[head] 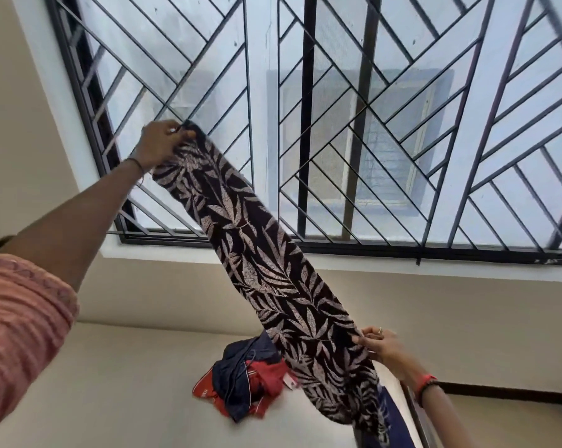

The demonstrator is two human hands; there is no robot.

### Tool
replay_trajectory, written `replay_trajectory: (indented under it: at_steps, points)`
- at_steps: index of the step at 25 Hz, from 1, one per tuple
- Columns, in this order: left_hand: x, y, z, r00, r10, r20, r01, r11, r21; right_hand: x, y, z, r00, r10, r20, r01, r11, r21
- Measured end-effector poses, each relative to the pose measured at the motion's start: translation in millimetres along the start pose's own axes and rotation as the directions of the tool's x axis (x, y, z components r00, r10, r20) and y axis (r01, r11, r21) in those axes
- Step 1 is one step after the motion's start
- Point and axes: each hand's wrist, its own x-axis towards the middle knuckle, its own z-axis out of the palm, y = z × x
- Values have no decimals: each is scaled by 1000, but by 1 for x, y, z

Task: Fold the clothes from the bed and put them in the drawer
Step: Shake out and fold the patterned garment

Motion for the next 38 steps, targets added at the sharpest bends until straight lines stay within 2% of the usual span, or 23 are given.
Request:
replay_trajectory:
  at_steps: [2,5,8,11,13,15,17,18,19,20,22,24,26,27,30,33,35,38]
  points:
    - [-4,-17,8,990,-126,-59,127,992,13,-7,-13,-8,996,20,82,-18,999,-27]
    - [-13,-32,21,955,-281,-97,285,958,26,-9,-30,-17,995,-9,102,-2,995,99]
    - [-21,-42,37,879,-457,-139,440,888,-137,-12,-47,-17,992,-29,121,-6,960,279]
    - [-32,-42,50,820,-558,-126,507,812,-290,-17,-63,-8,999,1,42,-13,956,294]
    - [-45,-26,54,838,-543,-49,488,787,-378,-25,-74,3,1000,-10,-10,12,973,232]
    - [-63,-1,62,894,-443,73,425,782,-457,-31,-84,18,999,-37,-38,44,980,195]
    - [-79,21,81,950,-211,232,285,888,-360,-38,-94,36,996,-79,-36,84,985,154]
    - [-90,34,93,929,-70,362,188,935,-301,-42,-98,47,995,-91,-28,94,986,134]
    - [-102,46,108,866,61,496,85,960,-266,-44,-102,56,995,-102,-23,104,988,112]
    - [-116,60,122,768,171,617,-6,966,-260,-46,-104,65,994,-112,-15,113,989,95]
    - [-144,86,153,543,296,786,-113,953,-281,-51,-109,80,989,-147,5,147,988,55]
    - [-163,100,178,379,310,872,-145,950,-275,-54,-110,89,983,-184,3,184,983,23]
    - [-172,106,197,276,303,912,-128,952,-277,-59,-112,90,978,-208,-24,209,978,22]
    - [-176,109,203,237,301,924,-99,953,-285,-61,-113,87,974,-224,-34,225,974,25]
    - [-186,120,213,203,240,949,-29,971,-239,-70,-115,74,970,-241,-37,242,970,21]
    - [-186,128,215,69,180,981,-7,984,-180,-73,-113,58,968,-249,-43,248,969,-13]
    - [-185,137,215,28,170,985,-153,975,-164,-74,-111,53,974,-227,18,227,974,-24]
    - [-182,153,215,35,227,973,-425,885,-192,-75,-104,52,969,-173,175,171,985,24]
